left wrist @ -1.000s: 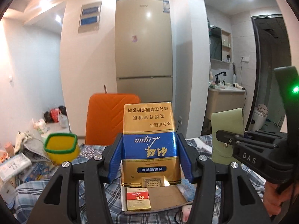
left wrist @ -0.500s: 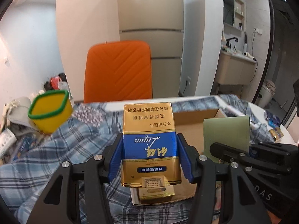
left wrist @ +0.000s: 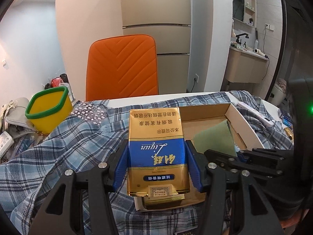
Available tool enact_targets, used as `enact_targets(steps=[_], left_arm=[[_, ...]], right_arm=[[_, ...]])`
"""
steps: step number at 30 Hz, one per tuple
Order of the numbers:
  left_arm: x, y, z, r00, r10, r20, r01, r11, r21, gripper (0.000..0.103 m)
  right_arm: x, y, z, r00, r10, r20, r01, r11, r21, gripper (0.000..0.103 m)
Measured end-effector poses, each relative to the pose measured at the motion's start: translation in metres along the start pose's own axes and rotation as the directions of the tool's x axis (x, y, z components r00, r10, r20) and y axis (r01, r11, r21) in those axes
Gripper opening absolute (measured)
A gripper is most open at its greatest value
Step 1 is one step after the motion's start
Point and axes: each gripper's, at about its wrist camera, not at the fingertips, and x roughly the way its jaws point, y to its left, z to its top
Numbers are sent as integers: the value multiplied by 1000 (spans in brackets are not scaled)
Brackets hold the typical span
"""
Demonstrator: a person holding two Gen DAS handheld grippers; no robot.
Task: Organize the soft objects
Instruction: 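Lower the green card into the cardboard box with the right tool while the left holds the gold box, then open both tools to release the gold box and green card into the box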
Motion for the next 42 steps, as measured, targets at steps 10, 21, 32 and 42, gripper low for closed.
enact_targets(steps=[10,21,32,42], left_arm=[[-4,0,0,1000,-5,10,5,1000,-11,54],[-6,-1,-1,999,-10,30,10,1000,-2,57],[-4,-2,-4,999,-5,54,5,1000,-1,80],[-41,2,-3,977,-14,215,21,999,-32,99]], right_arm=[[2,-2,1,994,-105,-25,105,994,-1,15],[-30,-10,6,984,-159,86,159,987,12,63],[-80,-19,9,886,-362,291,373,928,19,80],[-112,-18,5,836,-354,420,373,927,39,85]])
